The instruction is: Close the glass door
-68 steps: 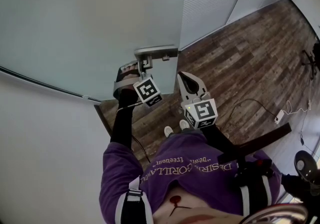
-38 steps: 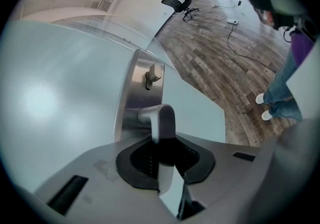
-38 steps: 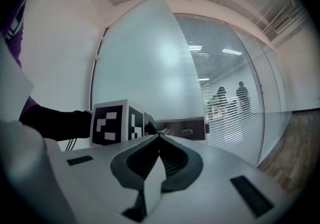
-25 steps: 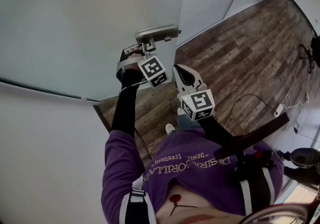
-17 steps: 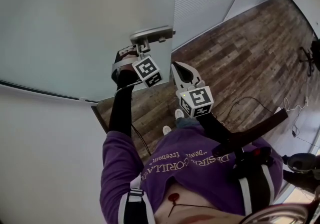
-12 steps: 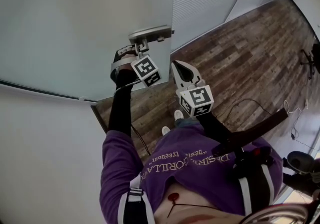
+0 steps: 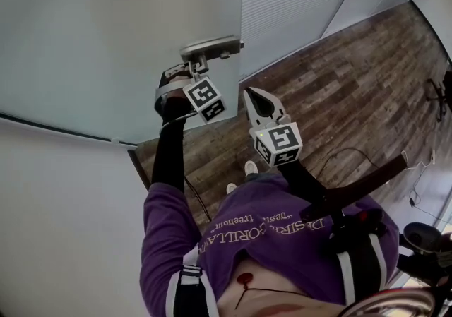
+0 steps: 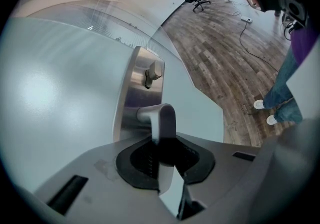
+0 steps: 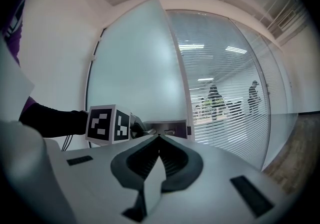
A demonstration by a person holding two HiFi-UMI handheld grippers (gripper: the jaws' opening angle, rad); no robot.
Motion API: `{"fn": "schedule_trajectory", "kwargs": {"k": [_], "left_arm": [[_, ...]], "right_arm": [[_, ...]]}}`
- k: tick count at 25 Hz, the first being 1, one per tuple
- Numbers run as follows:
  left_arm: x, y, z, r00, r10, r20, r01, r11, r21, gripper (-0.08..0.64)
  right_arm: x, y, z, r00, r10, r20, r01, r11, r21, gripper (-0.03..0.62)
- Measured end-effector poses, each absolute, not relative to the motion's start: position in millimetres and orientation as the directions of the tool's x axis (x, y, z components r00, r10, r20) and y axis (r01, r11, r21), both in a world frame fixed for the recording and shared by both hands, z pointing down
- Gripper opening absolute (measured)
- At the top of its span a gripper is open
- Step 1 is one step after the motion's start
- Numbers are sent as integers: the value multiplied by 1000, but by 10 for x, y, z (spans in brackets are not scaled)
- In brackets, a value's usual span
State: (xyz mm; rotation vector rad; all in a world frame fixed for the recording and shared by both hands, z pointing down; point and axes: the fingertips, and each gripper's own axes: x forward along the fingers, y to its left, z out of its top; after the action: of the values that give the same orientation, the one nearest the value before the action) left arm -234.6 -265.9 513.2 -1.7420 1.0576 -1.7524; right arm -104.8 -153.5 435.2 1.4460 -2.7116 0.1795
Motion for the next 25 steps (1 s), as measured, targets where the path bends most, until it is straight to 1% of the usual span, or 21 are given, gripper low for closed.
{"fn": "schedule_trajectory", "kwargs": {"k": [12, 19, 25], "left_arm": [[-2447, -2913, 5134, -127, -777, 616, -225, -582, -781, 52], [-2490, -3091, 5143, -127, -776, 618, -229, -583, -779, 52], [-2514, -3325, 5068, -126, -777, 617, -217, -585, -781, 48]], "right_arm": [[-924, -1715, 4445, -565, -817, 116, -825, 560, -73, -11], [-1050, -1872, 4434, -572, -812, 117, -820, 569, -62, -11], [-1197, -2173, 4299, -547, -829, 118, -837, 543, -69, -11]]}}
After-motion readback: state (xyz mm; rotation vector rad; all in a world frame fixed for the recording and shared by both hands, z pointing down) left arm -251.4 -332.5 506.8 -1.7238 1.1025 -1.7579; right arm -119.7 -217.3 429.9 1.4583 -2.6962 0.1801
